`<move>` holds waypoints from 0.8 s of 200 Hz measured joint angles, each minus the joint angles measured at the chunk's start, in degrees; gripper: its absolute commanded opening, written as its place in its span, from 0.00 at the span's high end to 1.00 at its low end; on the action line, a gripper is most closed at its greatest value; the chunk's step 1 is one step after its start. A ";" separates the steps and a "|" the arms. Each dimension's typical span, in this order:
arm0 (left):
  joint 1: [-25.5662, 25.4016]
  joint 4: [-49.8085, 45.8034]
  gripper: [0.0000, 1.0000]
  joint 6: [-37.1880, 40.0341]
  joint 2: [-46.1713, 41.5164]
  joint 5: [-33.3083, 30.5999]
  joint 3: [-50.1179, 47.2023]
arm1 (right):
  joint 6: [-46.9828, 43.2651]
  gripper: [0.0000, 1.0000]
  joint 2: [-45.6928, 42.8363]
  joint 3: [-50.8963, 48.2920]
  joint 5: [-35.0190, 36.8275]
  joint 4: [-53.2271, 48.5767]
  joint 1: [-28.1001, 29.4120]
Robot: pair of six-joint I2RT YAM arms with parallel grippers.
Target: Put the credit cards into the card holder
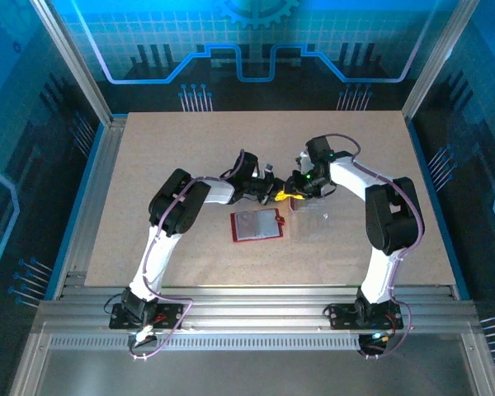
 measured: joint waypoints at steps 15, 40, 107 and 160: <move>-0.07 -0.39 0.86 0.63 0.00 -0.02 0.02 | 0.00 0.72 0.00 0.17 -0.02 -0.35 0.02; -0.11 -0.85 0.86 1.88 0.00 -0.24 0.04 | -0.02 0.73 0.00 0.72 0.00 -0.94 0.09; -0.15 -2.08 0.86 3.67 0.00 -0.39 0.52 | -0.07 0.77 0.00 1.64 0.13 -1.92 0.15; -0.17 -2.14 0.86 3.89 0.00 -0.42 0.55 | -0.42 0.71 0.00 2.62 2.16 -3.26 0.59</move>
